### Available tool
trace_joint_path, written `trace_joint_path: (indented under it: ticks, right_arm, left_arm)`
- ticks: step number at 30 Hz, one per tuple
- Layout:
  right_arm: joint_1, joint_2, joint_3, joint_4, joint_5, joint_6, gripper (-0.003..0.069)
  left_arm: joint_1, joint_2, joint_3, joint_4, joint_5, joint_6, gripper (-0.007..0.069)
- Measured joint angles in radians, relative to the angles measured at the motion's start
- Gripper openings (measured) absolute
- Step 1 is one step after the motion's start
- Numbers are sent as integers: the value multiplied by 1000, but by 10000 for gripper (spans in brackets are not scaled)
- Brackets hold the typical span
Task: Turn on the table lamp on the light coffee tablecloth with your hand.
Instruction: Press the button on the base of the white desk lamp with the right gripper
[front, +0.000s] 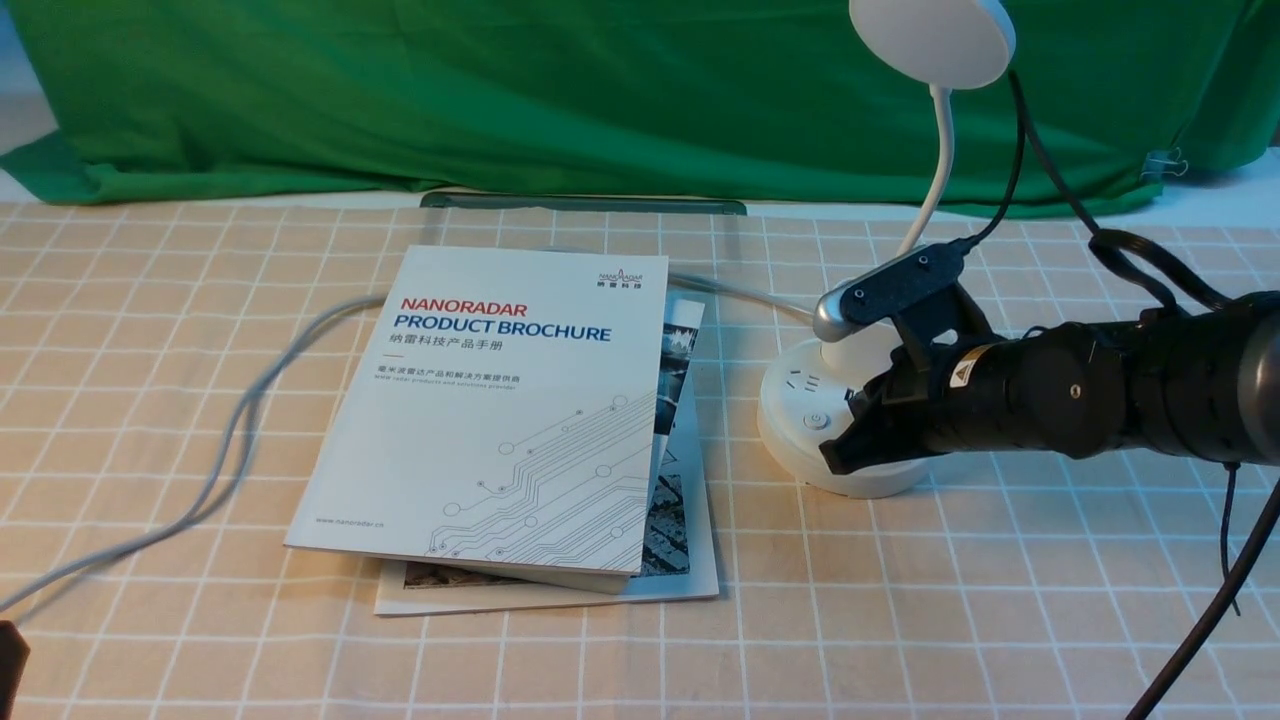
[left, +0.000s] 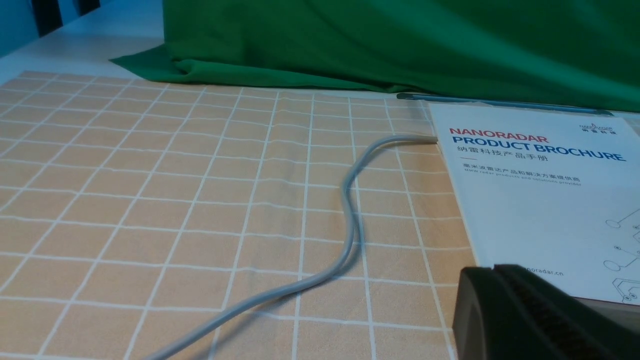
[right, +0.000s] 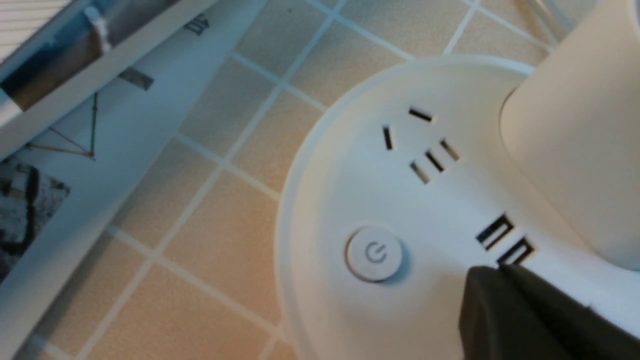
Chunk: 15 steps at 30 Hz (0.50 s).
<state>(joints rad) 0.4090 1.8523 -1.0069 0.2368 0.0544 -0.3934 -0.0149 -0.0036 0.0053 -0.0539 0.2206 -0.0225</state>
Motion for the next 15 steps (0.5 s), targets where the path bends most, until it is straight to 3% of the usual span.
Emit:
trace_joint_path:
  ticks: [7,15]
  right_arm:
    - [-4,-46,-35,1,148,27,30]
    - [-12,-40,-59,1,189,38,30]
  left_arm:
    - [0,0,0,0,0,0,21]
    - [0,0,0,0,0,0,21]
